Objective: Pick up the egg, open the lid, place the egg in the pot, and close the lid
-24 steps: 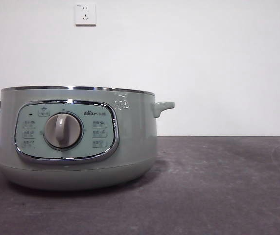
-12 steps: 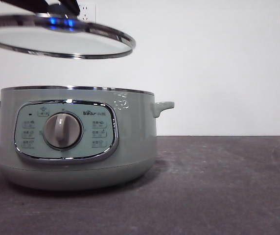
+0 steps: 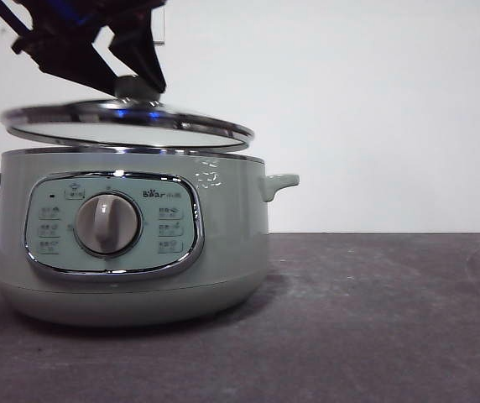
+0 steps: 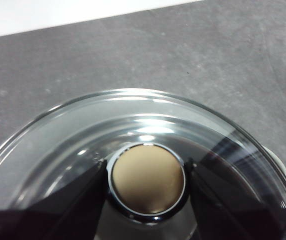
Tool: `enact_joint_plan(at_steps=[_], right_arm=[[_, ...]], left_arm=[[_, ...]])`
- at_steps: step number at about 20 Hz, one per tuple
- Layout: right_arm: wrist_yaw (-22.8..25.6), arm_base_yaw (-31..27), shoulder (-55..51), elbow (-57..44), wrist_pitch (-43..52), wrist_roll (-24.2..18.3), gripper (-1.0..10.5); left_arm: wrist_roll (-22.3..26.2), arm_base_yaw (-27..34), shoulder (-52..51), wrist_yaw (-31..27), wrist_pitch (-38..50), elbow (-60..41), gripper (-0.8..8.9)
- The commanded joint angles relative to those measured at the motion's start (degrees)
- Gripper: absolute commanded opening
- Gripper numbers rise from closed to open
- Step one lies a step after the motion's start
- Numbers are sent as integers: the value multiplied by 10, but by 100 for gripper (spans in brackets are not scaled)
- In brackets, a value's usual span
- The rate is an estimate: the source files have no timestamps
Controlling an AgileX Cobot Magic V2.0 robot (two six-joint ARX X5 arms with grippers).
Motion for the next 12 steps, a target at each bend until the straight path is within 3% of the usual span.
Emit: enact_joint_plan(at_steps=[1,5,12], right_arm=[[6,0,-1,0,3,5,406],[49,0,-2,0,3,6,406],[48,0,-2,0,3,6,406]], left_arm=[[-10,-10,3,-11,33,3,-8],[-14,-16,14,-28,23,3,-9],[-33,-17,22,-26,7,-15,-9]])
